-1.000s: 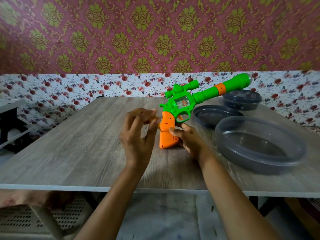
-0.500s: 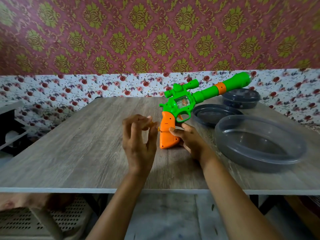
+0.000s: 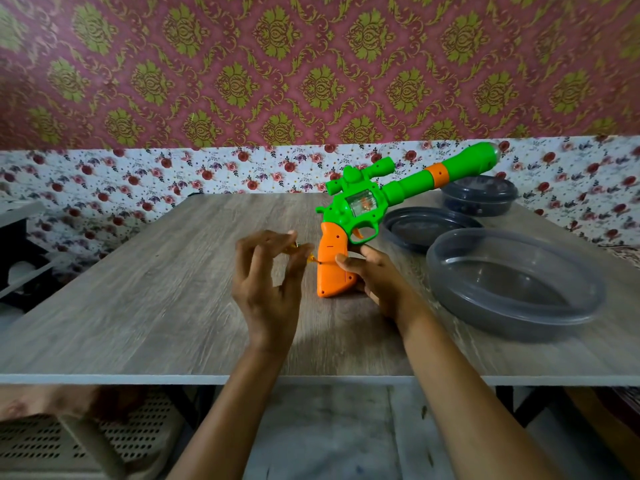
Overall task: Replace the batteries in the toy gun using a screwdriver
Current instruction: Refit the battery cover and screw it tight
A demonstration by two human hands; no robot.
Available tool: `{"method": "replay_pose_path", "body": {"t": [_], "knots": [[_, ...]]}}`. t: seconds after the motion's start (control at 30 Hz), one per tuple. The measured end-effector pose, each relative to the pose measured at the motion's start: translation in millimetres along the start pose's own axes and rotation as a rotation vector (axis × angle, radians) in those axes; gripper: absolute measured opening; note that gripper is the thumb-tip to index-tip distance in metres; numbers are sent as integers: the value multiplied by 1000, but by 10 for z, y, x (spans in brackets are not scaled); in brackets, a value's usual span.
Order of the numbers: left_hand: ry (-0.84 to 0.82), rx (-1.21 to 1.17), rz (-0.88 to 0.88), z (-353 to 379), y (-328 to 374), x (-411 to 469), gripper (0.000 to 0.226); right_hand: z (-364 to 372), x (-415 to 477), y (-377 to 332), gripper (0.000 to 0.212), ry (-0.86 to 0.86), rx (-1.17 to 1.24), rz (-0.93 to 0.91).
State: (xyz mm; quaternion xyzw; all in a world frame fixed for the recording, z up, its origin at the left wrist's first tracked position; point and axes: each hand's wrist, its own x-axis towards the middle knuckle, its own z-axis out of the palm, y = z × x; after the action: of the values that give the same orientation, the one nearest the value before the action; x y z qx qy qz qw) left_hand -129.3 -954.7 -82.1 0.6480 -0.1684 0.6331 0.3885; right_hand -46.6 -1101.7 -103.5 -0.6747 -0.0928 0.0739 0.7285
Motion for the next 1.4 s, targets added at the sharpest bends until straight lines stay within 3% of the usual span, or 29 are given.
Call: {"method": "replay_pose_path", "body": {"t": [0.1, 0.17, 0.3, 0.43, 0.7, 0.87, 0.97, 1.23, 1.4], "knots": [[48, -108, -110, -2, 30, -6, 33, -3, 12, -7, 51, 15, -25, 23], [48, -128, -136, 5, 52, -6, 33, -8, 21, -12, 43, 15, -23, 25], [18, -38, -24, 5, 23, -14, 19, -4, 12, -18, 37, -1, -15, 17], [38, 40, 39, 1, -14, -7, 20, -3, 5, -21, 36, -3, -11, 12], [75, 38, -58, 0, 30, 2, 19, -2, 24, -7, 44, -1, -14, 20], [28, 1, -2, 21, 32, -14, 18, -4, 34, 5, 39, -8, -13, 22], [4, -4, 13, 15, 36, -1, 24, -4, 44, 18, 50, 8, 11, 20], [47, 38, 14, 17, 2, -2, 19, 2, 42, 13, 55, 8, -8, 24], [-2, 13, 29, 20, 16, 0, 19, 0, 38, 1, 45, 4, 3, 21]]}}
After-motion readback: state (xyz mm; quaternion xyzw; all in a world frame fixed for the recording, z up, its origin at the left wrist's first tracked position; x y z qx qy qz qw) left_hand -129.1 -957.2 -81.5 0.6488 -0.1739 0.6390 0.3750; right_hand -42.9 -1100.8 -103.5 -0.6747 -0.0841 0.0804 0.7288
